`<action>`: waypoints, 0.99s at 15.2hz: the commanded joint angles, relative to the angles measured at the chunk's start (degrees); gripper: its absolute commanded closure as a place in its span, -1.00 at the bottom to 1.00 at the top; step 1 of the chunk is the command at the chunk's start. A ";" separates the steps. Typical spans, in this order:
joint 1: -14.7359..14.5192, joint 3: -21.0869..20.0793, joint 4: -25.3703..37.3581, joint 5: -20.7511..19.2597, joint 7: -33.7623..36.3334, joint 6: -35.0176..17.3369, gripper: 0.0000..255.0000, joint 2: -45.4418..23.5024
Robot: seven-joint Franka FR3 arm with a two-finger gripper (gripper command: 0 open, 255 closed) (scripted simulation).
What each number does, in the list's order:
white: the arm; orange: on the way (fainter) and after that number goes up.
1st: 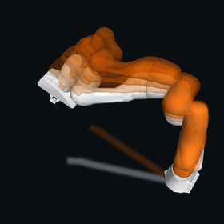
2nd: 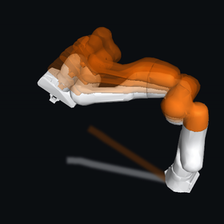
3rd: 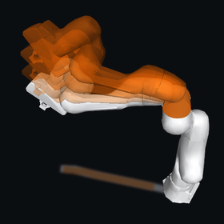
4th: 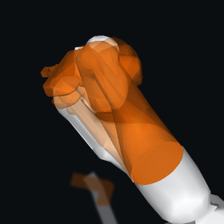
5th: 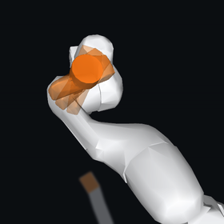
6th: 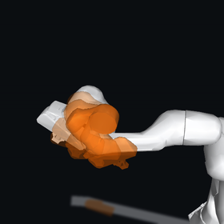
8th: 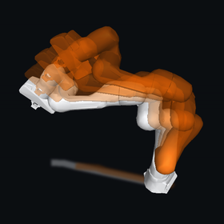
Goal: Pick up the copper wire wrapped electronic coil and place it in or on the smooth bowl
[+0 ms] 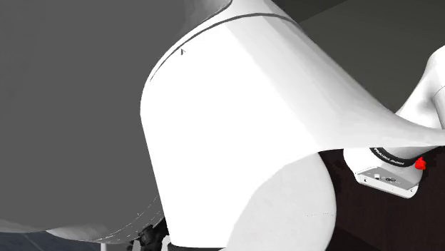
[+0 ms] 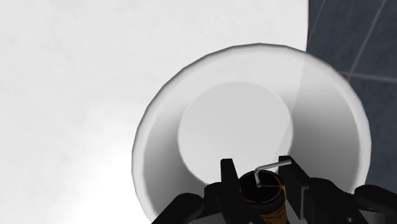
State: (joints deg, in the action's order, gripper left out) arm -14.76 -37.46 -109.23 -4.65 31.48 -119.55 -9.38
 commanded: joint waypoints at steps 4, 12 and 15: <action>-0.43 0.30 -2.03 -1.45 0.94 -3.52 1.00 -1.85; -0.60 0.47 -2.88 -2.08 1.33 -4.98 1.00 -2.62; -0.60 0.47 -2.88 -2.08 1.33 -4.98 -1.00 -2.62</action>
State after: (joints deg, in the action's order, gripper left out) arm -15.36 -36.99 -112.10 -6.73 32.81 -124.52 -12.00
